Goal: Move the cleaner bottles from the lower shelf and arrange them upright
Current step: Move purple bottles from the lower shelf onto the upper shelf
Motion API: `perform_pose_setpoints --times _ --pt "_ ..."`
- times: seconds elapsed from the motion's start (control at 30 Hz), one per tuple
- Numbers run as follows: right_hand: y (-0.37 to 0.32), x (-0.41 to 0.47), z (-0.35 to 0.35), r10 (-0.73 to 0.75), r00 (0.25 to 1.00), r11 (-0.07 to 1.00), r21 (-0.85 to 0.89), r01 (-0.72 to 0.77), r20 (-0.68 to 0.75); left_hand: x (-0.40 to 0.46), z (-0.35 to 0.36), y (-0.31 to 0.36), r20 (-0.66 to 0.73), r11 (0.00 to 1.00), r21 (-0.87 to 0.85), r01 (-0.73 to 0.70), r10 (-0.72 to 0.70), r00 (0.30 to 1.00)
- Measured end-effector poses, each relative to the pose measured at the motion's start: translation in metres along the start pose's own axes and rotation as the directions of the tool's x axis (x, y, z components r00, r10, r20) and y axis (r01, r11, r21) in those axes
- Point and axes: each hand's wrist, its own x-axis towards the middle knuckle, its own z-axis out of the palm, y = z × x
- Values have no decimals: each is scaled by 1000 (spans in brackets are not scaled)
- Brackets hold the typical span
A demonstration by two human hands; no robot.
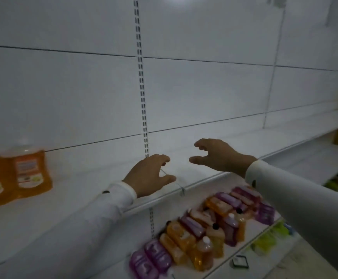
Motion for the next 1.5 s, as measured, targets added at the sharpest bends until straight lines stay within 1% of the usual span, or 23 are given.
perform_pose_setpoints --times 0.13,0.27,0.33,0.43,0.5,0.6,0.67,0.77,0.9,1.0,1.1,1.17,1.23,1.37,1.5 --pt "91 -57 -13 114 993 993 -11 -114 -1 23 75 87 118 990 -84 -117 126 985" --pt "163 -103 -2 221 975 975 -2 -221 31 33 148 134 207 980 -129 -150 175 963" --pt "194 -117 10 262 963 965 2 -262 64 39 181 142 255 982 -140 -123 156 954" --pt "236 -129 32 269 957 959 65 -276 106 49 232 143 335 981 -190 -39 102 936" --pt "263 -132 52 278 948 951 96 -295 154 58 267 138 364 979 -204 -10 86 927" --pt "307 -121 87 339 913 931 57 -360 227 81 316 126 392 969 -245 21 79 917" --pt "336 -105 106 374 886 916 40 -399 274 100 349 116 409 954 -289 78 49 911" --pt "374 -73 130 366 866 918 22 -396 340 129 391 99 441 931 -319 180 -23 897" --pt "418 -30 161 325 846 930 21 -368 422 160 430 75 492 908 -311 281 -99 865" --pt "442 -12 175 305 829 934 22 -356 468 172 440 64 478 904 -297 309 -139 867" --pt "470 7 184 277 811 945 7 -327 516 185 449 61 500 884 -271 380 -208 841" --pt "489 23 188 242 822 951 41 -306 516 196 458 60 507 877 -246 413 -247 826" --pt "506 38 192 182 845 966 67 -248 503 207 469 64 501 863 -199 465 -318 805" --pt "557 62 197 138 898 982 59 -179 417 217 493 74 477 838 -59 542 -454 753" --pt "610 79 185 119 916 989 37 -144 383 215 510 85 441 759 -25 650 -575 689"
